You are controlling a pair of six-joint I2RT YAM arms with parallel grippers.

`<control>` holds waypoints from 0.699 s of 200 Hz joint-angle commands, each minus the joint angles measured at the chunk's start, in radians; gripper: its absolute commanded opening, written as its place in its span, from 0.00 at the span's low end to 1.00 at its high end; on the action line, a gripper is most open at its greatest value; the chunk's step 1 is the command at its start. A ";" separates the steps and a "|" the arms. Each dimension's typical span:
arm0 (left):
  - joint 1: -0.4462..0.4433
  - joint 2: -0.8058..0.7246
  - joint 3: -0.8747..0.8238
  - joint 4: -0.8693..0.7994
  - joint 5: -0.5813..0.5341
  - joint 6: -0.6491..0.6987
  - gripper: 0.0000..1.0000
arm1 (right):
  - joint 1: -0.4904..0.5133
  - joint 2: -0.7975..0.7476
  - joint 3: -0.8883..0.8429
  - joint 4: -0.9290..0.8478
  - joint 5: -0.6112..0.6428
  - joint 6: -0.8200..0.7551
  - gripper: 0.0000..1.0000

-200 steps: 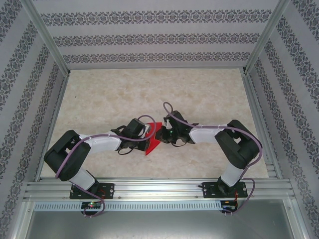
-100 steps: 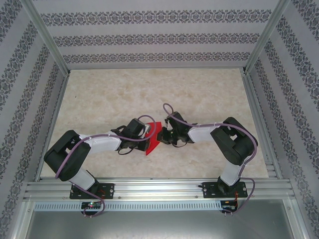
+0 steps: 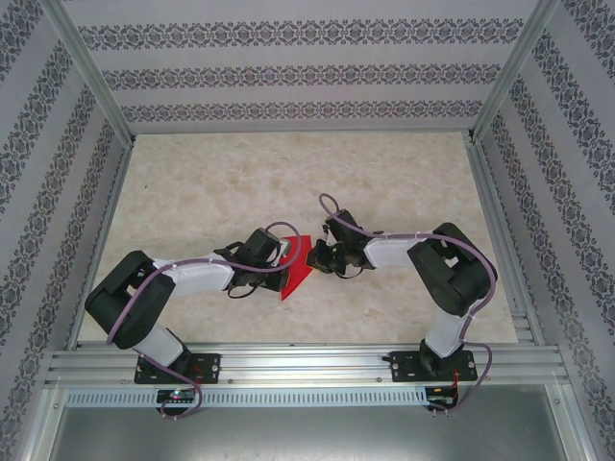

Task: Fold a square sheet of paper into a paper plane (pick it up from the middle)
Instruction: Third fold the triangle at the center of the table.

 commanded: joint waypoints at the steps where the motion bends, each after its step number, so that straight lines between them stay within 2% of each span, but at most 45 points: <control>1: 0.011 0.032 -0.008 -0.071 -0.036 0.013 0.02 | 0.015 -0.014 0.009 -0.114 0.091 -0.038 0.10; 38: 0.011 0.033 -0.001 -0.084 -0.049 0.020 0.02 | 0.021 -0.148 0.032 -0.160 0.088 -0.049 0.12; 58: 0.012 0.032 0.004 -0.089 -0.054 0.023 0.02 | 0.059 -0.172 0.007 -0.113 0.063 -0.004 0.13; 105: 0.012 0.041 -0.001 -0.071 -0.041 0.023 0.02 | 0.137 -0.081 -0.035 0.079 0.047 0.126 0.12; 140: 0.011 0.048 -0.003 -0.065 -0.032 0.021 0.02 | 0.143 -0.009 -0.046 0.083 0.063 0.125 0.11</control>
